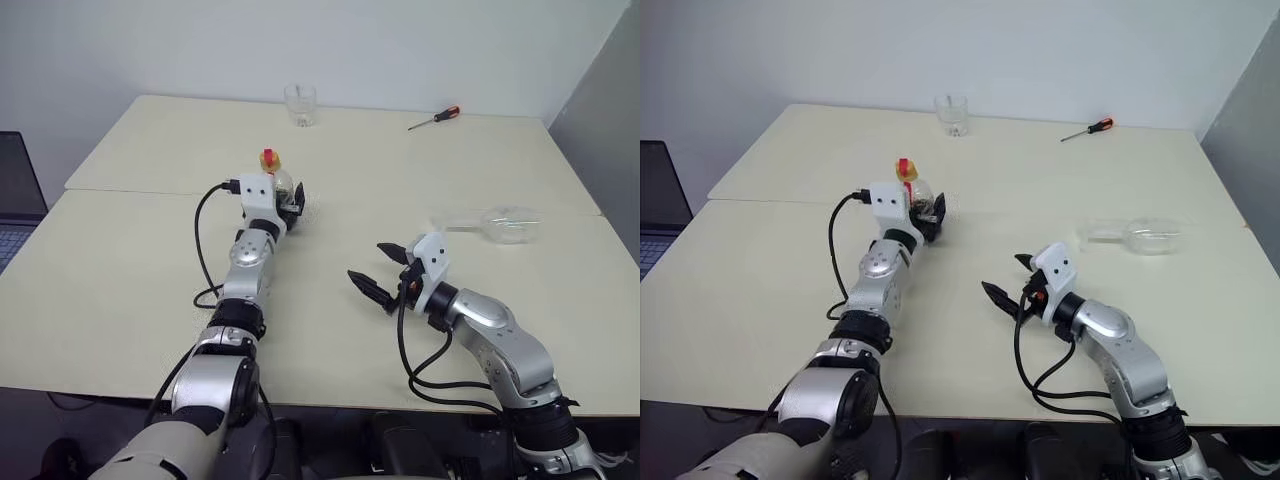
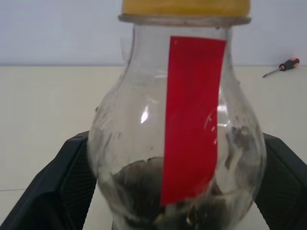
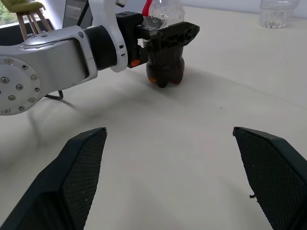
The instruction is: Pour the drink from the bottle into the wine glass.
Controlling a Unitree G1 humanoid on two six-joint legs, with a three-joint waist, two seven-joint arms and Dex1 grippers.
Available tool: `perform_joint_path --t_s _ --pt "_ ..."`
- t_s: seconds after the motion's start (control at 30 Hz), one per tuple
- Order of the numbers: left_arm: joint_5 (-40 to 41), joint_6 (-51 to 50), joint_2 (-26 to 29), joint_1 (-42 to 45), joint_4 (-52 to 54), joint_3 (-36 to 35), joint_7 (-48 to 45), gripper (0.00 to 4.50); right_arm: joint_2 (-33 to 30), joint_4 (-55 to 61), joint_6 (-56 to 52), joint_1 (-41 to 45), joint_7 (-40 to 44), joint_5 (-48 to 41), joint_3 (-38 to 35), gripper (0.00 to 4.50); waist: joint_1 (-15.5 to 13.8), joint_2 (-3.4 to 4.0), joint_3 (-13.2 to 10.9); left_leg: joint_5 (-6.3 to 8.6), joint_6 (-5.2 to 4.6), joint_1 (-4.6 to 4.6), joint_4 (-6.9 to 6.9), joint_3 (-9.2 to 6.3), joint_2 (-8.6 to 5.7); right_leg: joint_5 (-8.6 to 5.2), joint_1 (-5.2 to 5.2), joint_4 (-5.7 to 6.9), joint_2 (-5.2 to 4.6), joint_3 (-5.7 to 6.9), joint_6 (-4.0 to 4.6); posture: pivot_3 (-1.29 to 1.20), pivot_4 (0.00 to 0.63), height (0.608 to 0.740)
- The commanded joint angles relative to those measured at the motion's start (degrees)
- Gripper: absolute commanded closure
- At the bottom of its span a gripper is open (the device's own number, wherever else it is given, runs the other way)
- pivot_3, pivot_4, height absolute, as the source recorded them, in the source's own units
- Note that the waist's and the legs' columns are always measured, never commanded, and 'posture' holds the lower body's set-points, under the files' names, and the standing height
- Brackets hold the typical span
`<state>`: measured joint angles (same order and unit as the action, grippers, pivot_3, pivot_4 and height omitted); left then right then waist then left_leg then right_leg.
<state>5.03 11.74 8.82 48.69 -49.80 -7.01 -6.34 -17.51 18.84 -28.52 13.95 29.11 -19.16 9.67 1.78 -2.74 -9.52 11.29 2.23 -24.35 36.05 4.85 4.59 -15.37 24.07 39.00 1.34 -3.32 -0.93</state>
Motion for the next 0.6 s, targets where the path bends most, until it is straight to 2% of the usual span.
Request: perform_joint_path --t_s 0.03,0.13,0.23,0.3,0.4,0.53,0.6 --pt "-0.53 2.36 0.47 2.99 -2.18 -0.25 -0.11 0.04 0.04 1.75 0.55 0.34 -0.22 -0.01 -1.08 0.0 0.0 0.0 0.0 0.0 0.0 0.0 0.0 0.0 0.0 0.0 0.0 0.0 0.0 0.01 0.0 0.0 0.15 0.74" --pt "-0.64 3.65 0.42 3.7 -4.09 -0.2 -0.19 0.04 -0.04 1.48 0.86 0.56 -0.33 0.16 -1.3 0.0 0.0 0.0 0.0 0.0 0.0 0.0 0.0 0.0 0.0 0.0 0.0 0.01 0.0 0.01 0.0 0.0 0.15 0.74" --pt "-0.99 5.15 0.43 3.7 -4.84 -0.23 0.62 0.62 -0.12 1.34 1.1 0.62 -0.52 0.3 -1.46 0.0 0.0 0.0 0.0 0.0 0.0 0.0 0.0 0.0 0.0 0.0 0.0 0.01 0.0 0.02 0.0 0.0 0.15 0.74" --pt "-1.04 5.34 0.22 3.42 -4.91 -0.16 0.49 1.27 -0.16 1.25 1.26 0.58 -0.52 0.3 -1.63 0.0 -0.01 0.0 0.0 0.0 0.01 -0.01 0.0 0.0 0.0 0.0 0.0 0.01 -0.01 0.03 0.0 0.0 0.15 0.74" --pt "-1.31 5.18 0.06 2.59 -4.61 -0.14 1.03 1.87 -0.54 0.66 1.77 0.7 -0.4 0.22 -2.73 0.0 -0.02 0.0 0.0 -0.01 0.01 -0.03 0.01 0.0 0.0 0.0 0.0 0.01 -0.01 0.05 0.0 0.0 0.15 0.74" --pt "-2.76 6.09 1.03 0.79 -3.08 -0.08 3.82 2.17 -1.0 2.27 -0.43 2.64 -1.14 -1.58 -5.95 0.0 0.05 0.0 0.0 -0.01 0.01 -0.02 0.02 0.01 0.0 0.0 0.0 0.01 -0.02 0.04 0.0 0.0 0.15 0.74" --pt "-2.55 5.1 1.52 -0.55 -0.44 0.81 0.71 2.22 -1.46 6.69 -5.53 6.46 -3.44 -4.35 -9.44 0.0 0.18 0.02 -0.01 -0.01 0.01 -0.01 0.02 0.02 0.01 0.0 0.02 0.04 -0.02 0.02 0.01 0.0 0.15 0.74"
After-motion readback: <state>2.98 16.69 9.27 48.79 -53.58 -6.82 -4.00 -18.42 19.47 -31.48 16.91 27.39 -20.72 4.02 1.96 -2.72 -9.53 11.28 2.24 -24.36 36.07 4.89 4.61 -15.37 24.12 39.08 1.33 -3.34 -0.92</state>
